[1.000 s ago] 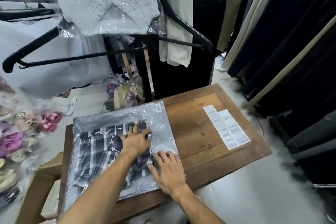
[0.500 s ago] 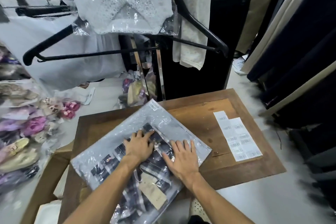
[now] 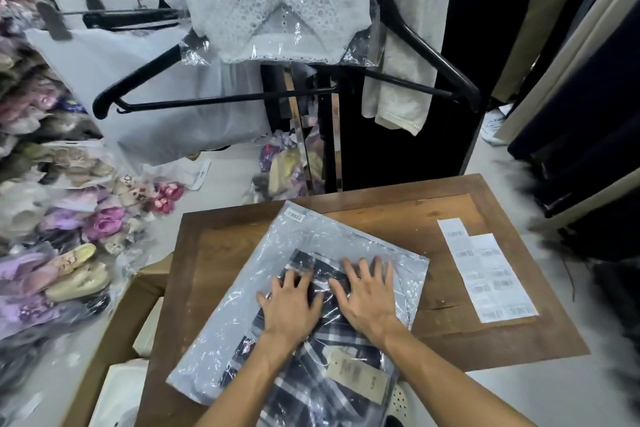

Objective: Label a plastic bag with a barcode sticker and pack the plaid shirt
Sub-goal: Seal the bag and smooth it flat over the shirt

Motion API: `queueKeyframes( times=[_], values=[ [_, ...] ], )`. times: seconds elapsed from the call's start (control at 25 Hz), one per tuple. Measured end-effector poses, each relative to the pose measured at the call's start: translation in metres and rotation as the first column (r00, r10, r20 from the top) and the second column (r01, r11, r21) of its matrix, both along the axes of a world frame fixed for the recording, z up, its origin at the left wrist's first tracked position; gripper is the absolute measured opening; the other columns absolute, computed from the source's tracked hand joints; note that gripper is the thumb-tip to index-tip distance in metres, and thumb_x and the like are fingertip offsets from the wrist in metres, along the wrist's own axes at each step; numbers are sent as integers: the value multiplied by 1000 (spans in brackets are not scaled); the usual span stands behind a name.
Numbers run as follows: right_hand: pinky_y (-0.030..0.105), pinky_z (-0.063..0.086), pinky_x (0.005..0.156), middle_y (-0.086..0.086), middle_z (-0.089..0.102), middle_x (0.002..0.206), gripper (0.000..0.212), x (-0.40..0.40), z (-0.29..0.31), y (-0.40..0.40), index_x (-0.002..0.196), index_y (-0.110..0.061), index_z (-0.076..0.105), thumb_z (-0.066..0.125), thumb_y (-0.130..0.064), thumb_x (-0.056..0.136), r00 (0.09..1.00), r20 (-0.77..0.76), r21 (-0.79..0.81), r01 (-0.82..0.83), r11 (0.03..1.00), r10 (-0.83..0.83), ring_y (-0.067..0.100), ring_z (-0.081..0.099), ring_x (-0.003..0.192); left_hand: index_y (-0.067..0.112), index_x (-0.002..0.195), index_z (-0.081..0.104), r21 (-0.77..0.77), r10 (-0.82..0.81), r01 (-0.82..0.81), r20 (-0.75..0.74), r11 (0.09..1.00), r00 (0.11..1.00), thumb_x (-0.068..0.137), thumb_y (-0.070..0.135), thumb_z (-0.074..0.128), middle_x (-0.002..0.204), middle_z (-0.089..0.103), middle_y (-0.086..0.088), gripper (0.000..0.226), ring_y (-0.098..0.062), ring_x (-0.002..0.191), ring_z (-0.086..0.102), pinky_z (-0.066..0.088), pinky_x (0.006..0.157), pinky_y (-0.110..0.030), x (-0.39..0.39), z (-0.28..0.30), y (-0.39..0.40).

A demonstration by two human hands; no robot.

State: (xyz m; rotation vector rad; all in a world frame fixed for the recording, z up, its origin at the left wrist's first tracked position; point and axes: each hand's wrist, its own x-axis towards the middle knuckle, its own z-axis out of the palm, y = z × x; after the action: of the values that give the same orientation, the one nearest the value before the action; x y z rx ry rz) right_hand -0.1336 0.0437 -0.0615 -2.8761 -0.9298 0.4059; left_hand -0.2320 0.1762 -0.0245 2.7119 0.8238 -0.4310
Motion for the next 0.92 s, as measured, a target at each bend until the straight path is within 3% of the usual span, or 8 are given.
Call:
queueKeyframes(
  times=[0.24,0.44,0.56,0.64,0.76,0.84,0.92],
  values=[
    [54,-2,124,16,23,164,74,4,-10,-3,159,-33,19,11,-72,97,999,-33,15,-41,999,42,41,1,154,37,158,21,45,-1,5,-79,999,997,97,67,27,155,34,-1,68,-31,139,41,16,112,-75,-5,-6,-10],
    [56,-5,123,6,14,169,72,48,-4,-4,158,-40,14,12,-73,95,978,-33,-42,-208,977,206,33,-1,155,34,159,23,60,-41,46,-77,997,996,98,60,29,155,33,-6,66,-32,135,47,13,117,-66,3,-8,-15],
    [59,-5,122,2,17,168,71,69,6,-5,158,-38,18,12,-71,95,964,-7,-111,-263,958,264,31,8,155,34,159,20,-18,-78,78,36,997,996,97,58,37,148,38,-1,69,-26,134,38,27,116,-53,1,-13,-1],
    [57,7,123,3,24,166,70,69,16,-15,156,-34,27,14,-68,95,967,16,-65,-251,966,253,30,20,152,36,158,24,-72,-89,98,116,993,989,92,65,40,153,31,-1,74,-25,138,31,32,116,-46,-11,-14,13],
    [48,35,114,6,47,151,64,43,16,-60,143,-31,49,32,-68,94,980,67,74,-193,978,188,25,45,136,47,156,21,-98,-154,161,71,982,986,81,83,38,164,10,1,85,-25,150,13,20,123,-47,-45,-14,18],
    [47,40,112,4,48,152,63,23,8,-89,142,-35,52,40,-71,92,986,24,100,-165,981,164,23,47,138,51,157,6,-116,-193,189,-19,975,981,75,92,36,169,-5,1,97,-27,155,-1,11,126,-47,-55,-16,14],
    [50,33,117,2,37,161,70,21,-2,-100,149,-38,43,34,-77,93,983,-48,73,-173,982,177,23,34,148,50,158,1,-148,-184,176,-41,973,982,72,93,40,170,-11,-1,104,-28,156,-9,7,127,-47,-51,-20,12]
  ],
)
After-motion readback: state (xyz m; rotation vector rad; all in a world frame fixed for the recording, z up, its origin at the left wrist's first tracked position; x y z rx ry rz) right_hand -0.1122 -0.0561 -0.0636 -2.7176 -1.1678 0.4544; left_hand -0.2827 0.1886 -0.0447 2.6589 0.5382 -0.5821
